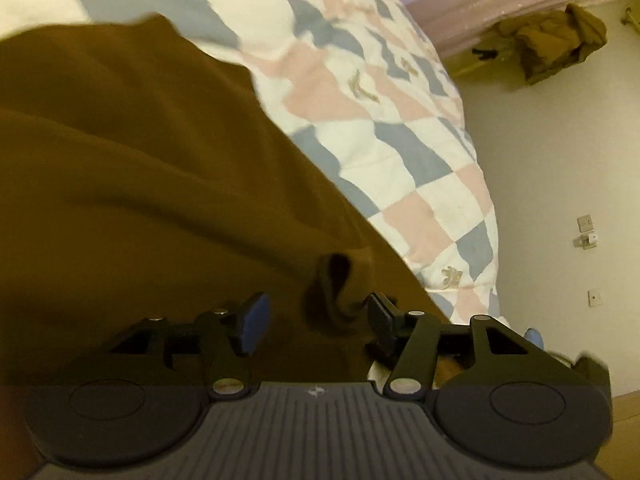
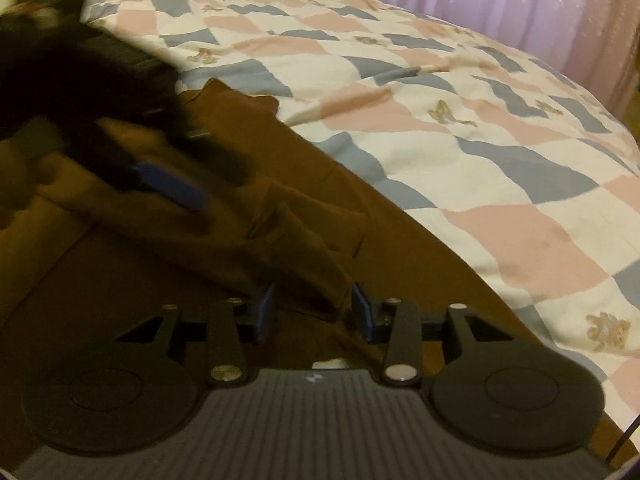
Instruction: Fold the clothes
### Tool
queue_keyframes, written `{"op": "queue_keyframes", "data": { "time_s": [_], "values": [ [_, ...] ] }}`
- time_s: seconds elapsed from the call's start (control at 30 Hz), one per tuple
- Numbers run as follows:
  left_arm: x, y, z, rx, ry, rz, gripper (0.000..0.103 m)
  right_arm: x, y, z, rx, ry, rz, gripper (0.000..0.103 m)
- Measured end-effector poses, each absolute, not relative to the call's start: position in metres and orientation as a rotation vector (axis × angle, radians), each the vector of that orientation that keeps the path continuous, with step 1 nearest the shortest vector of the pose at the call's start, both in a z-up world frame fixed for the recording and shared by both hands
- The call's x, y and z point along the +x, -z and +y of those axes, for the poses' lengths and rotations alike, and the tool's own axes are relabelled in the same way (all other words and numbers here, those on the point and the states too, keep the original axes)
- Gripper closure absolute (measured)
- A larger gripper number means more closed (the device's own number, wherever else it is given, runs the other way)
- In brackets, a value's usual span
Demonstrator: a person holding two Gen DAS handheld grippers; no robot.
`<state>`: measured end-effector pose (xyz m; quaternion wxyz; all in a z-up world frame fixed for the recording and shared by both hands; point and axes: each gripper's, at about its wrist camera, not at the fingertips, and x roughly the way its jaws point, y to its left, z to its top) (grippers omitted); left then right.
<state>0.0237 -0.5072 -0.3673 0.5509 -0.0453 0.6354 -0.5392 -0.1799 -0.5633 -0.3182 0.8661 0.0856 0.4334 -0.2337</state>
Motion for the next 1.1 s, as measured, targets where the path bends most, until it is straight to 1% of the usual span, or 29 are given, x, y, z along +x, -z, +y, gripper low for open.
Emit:
{"op": "queue_keyframes", "data": {
  "time_s": [0.03, 0.07, 0.1, 0.13, 0.17, 0.2, 0.23, 0.27, 0.33, 0.4, 0.43, 0.47, 0.53, 0.6, 0.67, 0.7, 0.8, 0.93, 1.0, 1.07, 1.1],
  "values": [
    [0.022, 0.373, -0.516, -0.122, 1.271, 1.527, 0.038, -0.18, 0.321, -0.564, 0.182, 0.483, 0.902, 0.066],
    [0.021, 0.379, -0.526, -0.137, 1.266, 1.55, 0.038, -0.181, 0.324, -0.564, 0.185, 0.474, 0.895, 0.067],
    [0.019, 0.384, -0.533, -0.151, 1.262, 1.572, 0.038, -0.182, 0.324, -0.564, 0.188, 0.462, 0.878, 0.073],
    [0.017, 0.388, -0.539, -0.163, 1.263, 1.592, 0.046, -0.182, 0.324, -0.563, 0.187, 0.453, 0.862, 0.091],
    [0.015, 0.389, -0.544, -0.173, 1.271, 1.612, 0.067, -0.181, 0.322, -0.561, 0.183, 0.447, 0.854, 0.096],
    [0.013, 0.39, -0.548, -0.176, 1.279, 1.627, 0.085, -0.18, 0.318, -0.557, 0.17, 0.441, 0.84, 0.096],
    [0.012, 0.386, -0.55, -0.17, 1.287, 1.626, 0.1, -0.18, 0.314, -0.553, 0.156, 0.436, 0.827, 0.096],
    [0.012, 0.379, -0.549, -0.167, 1.304, 1.605, 0.103, -0.178, 0.31, -0.548, 0.141, 0.429, 0.815, 0.096],
    [0.018, 0.358, -0.542, -0.143, 1.343, 1.529, 0.103, -0.171, 0.304, -0.534, 0.085, 0.401, 0.818, 0.096],
    [0.028, 0.338, -0.533, -0.086, 1.354, 1.447, 0.103, -0.159, 0.307, -0.523, 0.037, 0.388, 0.866, 0.094],
    [0.033, 0.333, -0.529, -0.046, 1.343, 1.416, 0.103, -0.153, 0.311, -0.521, 0.025, 0.382, 0.909, 0.077],
    [0.038, 0.332, -0.524, 0.0, 1.33, 1.389, 0.103, -0.147, 0.317, -0.518, 0.008, 0.386, 0.959, 0.066],
    [0.046, 0.338, -0.517, 0.103, 1.281, 1.362, 0.101, -0.144, 0.319, -0.517, 0.024, 0.379, 0.971, 0.069],
    [0.051, 0.355, -0.507, 0.165, 1.245, 1.376, 0.101, -0.149, 0.309, -0.523, 0.126, 0.364, 0.896, 0.069],
    [0.055, 0.368, -0.501, 0.188, 1.231, 1.398, 0.096, -0.152, 0.302, -0.529, 0.192, 0.373, 0.83, 0.069],
    [0.057, 0.372, -0.498, 0.191, 1.23, 1.403, 0.096, -0.15, 0.302, -0.53, 0.191, 0.388, 0.826, 0.069],
    [0.058, 0.372, -0.496, 0.17, 1.246, 1.394, 0.093, -0.141, 0.312, -0.529, 0.142, 0.385, 0.901, 0.069],
    [0.062, 0.358, -0.498, 0.163, 1.27, 1.399, 0.089, -0.155, 0.312, -0.531, 0.256, 0.391, 0.894, 0.069],
    [0.062, 0.341, -0.497, 0.197, 1.317, 1.351, 0.086, -0.166, 0.313, -0.541, 0.398, 0.414, 0.867, 0.069],
    [0.06, 0.322, -0.499, 0.262, 1.364, 1.284, 0.075, -0.177, 0.317, -0.556, 0.569, 0.443, 0.815, 0.069],
    [0.058, 0.313, -0.502, 0.299, 1.391, 1.248, 0.074, -0.183, 0.319, -0.564, 0.667, 0.458, 0.775, 0.069]
  ]
}}
